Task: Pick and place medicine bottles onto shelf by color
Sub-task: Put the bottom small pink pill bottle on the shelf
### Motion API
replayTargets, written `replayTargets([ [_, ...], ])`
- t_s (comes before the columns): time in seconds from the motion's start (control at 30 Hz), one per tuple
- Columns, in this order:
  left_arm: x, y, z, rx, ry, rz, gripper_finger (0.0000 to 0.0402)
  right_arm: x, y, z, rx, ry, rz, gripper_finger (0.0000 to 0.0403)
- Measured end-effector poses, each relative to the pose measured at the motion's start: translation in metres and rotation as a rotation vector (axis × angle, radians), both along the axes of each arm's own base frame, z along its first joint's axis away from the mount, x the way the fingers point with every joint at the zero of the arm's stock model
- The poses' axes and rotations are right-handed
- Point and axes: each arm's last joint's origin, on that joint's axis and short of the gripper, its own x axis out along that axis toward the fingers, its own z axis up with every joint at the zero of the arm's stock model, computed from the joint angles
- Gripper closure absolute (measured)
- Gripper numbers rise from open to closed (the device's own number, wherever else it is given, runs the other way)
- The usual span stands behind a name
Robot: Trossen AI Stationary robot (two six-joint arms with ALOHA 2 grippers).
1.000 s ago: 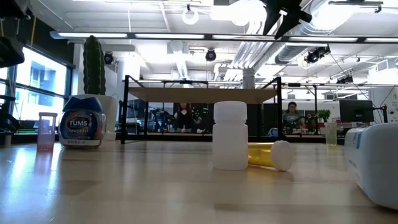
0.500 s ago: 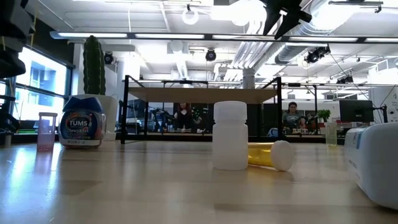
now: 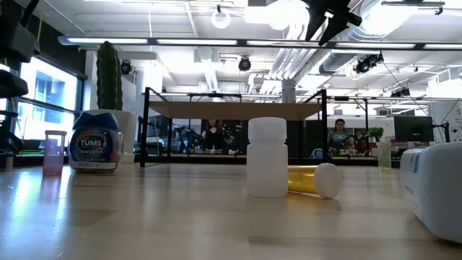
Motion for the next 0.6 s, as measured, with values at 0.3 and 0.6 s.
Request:
replayTargets([
  [0.3, 0.0012, -0.001, 0.0003, -0.01, -0.012, -0.002, 0.0282, 0.0, 0.0, 0.0, 0.0, 0.0, 0.0, 0.0174],
  [0.6, 0.0037, -0.0032, 0.0011, -0.033, -0.039, -0.003, 0.03, 0.0, 0.0, -0.0001, 0.0, 0.0, 0.0, 0.0174],
])
